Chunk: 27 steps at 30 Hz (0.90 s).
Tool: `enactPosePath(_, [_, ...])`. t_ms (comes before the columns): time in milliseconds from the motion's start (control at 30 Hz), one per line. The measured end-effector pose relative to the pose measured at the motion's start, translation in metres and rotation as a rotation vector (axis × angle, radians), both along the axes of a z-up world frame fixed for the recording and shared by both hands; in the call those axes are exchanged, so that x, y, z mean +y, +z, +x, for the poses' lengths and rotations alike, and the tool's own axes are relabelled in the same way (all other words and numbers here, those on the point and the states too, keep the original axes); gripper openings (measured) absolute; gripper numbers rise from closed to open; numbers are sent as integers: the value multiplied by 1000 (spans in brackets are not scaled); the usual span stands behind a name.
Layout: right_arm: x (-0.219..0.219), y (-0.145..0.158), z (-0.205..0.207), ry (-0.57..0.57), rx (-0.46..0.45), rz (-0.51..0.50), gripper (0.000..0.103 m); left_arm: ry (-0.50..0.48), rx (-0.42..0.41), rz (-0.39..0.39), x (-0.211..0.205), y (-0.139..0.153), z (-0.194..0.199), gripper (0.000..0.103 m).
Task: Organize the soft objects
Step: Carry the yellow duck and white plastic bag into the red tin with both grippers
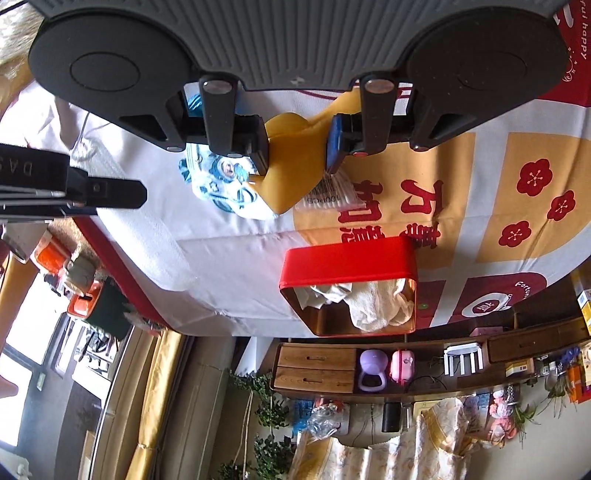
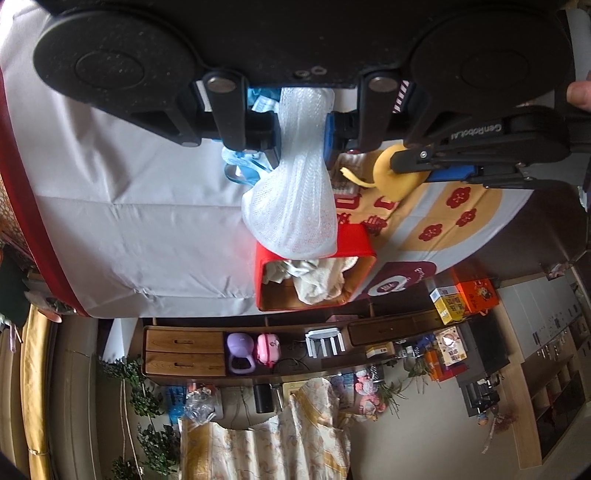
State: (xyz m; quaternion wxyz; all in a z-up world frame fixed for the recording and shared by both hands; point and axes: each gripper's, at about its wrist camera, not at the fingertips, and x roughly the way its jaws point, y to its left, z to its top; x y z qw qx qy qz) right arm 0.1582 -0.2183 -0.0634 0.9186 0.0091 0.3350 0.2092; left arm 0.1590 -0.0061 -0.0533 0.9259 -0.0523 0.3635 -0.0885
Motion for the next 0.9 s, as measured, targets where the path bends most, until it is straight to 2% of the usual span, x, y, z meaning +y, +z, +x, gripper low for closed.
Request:
enactPosePath(300, [16,23,9,54,-49,-29,21,34,-5,-28,11,28,20,31])
enactPosePath(900, [47,50,75,100,-59,-54,22,79,-43,-55,36,70,94,31])
